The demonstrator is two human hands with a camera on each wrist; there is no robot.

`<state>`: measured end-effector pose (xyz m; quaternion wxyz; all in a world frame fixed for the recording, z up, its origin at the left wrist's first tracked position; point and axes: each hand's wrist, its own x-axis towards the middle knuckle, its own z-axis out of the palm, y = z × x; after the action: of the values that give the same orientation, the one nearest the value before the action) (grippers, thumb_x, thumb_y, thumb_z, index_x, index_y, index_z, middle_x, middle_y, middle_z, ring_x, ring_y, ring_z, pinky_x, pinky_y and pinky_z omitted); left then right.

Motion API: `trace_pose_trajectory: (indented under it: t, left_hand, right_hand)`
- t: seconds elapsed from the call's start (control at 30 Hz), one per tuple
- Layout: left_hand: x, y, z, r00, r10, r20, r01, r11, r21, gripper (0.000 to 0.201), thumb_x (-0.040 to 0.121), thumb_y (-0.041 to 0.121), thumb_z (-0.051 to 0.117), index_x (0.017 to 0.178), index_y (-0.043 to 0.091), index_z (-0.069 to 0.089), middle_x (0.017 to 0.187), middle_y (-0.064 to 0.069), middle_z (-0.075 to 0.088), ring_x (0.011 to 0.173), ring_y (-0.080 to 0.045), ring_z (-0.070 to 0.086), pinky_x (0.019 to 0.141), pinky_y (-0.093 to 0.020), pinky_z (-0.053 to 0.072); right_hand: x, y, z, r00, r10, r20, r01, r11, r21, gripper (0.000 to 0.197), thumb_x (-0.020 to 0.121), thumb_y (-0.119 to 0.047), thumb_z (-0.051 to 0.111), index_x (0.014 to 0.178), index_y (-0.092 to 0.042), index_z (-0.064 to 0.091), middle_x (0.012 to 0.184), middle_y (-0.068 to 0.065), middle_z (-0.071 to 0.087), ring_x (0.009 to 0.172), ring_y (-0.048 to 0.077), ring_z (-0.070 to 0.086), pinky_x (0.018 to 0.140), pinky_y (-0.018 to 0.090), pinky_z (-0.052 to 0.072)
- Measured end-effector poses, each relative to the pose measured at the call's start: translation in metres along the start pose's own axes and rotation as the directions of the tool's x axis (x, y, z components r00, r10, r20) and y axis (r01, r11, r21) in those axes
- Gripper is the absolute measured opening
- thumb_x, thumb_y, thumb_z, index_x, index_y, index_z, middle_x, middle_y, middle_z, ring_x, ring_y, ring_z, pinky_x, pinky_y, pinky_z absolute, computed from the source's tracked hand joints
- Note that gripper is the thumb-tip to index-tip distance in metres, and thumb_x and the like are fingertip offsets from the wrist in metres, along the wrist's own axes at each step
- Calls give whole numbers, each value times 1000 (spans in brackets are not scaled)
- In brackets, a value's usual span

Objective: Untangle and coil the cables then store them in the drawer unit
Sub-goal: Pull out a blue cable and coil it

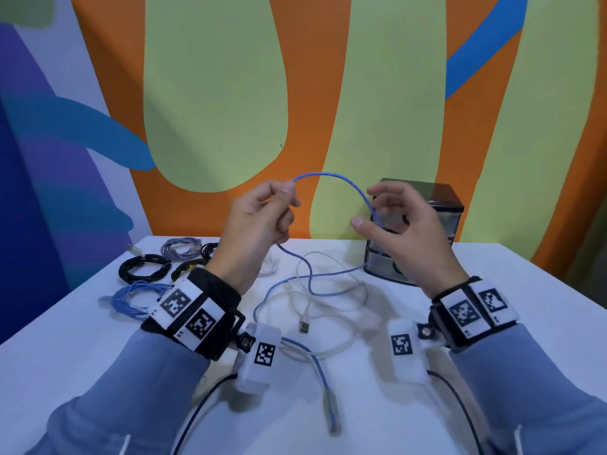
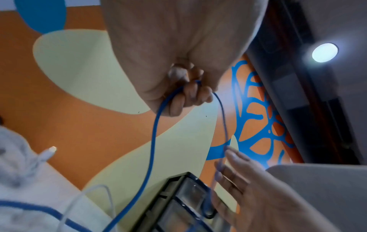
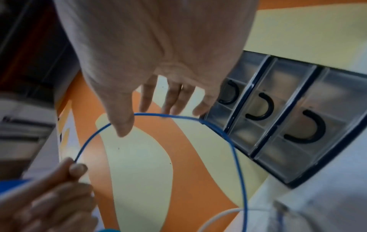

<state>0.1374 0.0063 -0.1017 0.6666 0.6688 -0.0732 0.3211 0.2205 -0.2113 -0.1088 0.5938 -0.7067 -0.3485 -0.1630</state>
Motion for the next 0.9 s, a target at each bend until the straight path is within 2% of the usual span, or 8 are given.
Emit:
trace_pose_trajectory:
  t: [0.1,0.2,0.3,0.4,0.5,0.63,0.77,0.9]
  left_hand:
    - [-4,3,7,988,-139,61,145,982,-121,28,108,14,51,92,1,70,67,-10,42,57,-17,32,58,-29,27]
    - [-16,3,15,936,-191,296,156,978,138,29,105,12,56,95,-6,76,76,-15,48,65,-20,42,60,-27,34]
    - [-22,4,16,867,-278,413,162,942,295,27,105,21,63,98,2,81,80,-14,60,70,-20,54,67,-29,45]
    - [-18,5,13,957,-127,261,15,921,390,20,98,30,76,94,11,81,89,-11,73,78,-17,60,75,-31,50]
    - [-14,3,11,989,93,116,-131,913,386,33,93,22,82,122,26,67,116,0,68,107,-11,64,91,-34,54]
    - [-9,-2,7,946,138,293,-258,868,425,56,105,29,66,156,39,45,150,12,49,143,2,42,114,-27,37]
    - [-4,-8,3,941,221,256,-320,828,460,23,107,32,62,128,26,70,135,8,60,136,-3,51,111,-28,41]
    - [2,-3,-1,930,365,-53,-336,897,289,14,108,23,64,105,11,69,102,-10,75,98,-23,71,89,-41,54]
  right_hand:
    - [-1,0,8,999,-40,-7,40,999,-12,19,90,-39,81,90,-23,70,97,15,64,84,20,58,85,42,51]
    - [-5,-7,20,970,67,234,-118,970,213,43,99,-45,61,98,-5,76,86,27,63,77,21,60,75,34,53]
    - [-7,-9,26,953,102,283,-188,938,292,34,108,-26,53,96,0,72,87,22,66,81,25,64,75,32,56]
    - [-3,-12,23,945,178,273,-290,841,457,30,111,-18,46,90,-5,63,83,15,69,80,25,66,73,35,59]
    - [-4,-18,17,923,226,311,-357,805,473,30,110,-27,48,89,-10,60,62,8,48,54,20,48,52,30,48]
    - [-8,-24,16,896,189,401,-366,828,426,34,103,-42,53,86,-16,65,63,2,20,49,13,15,43,21,12]
    - [-9,-27,14,864,174,472,-379,842,384,35,98,-45,56,83,-16,70,62,0,22,51,13,13,43,20,11]
    - [-6,-24,7,849,180,496,-433,775,460,32,96,-40,57,78,-17,69,56,-3,28,43,8,16,41,19,11]
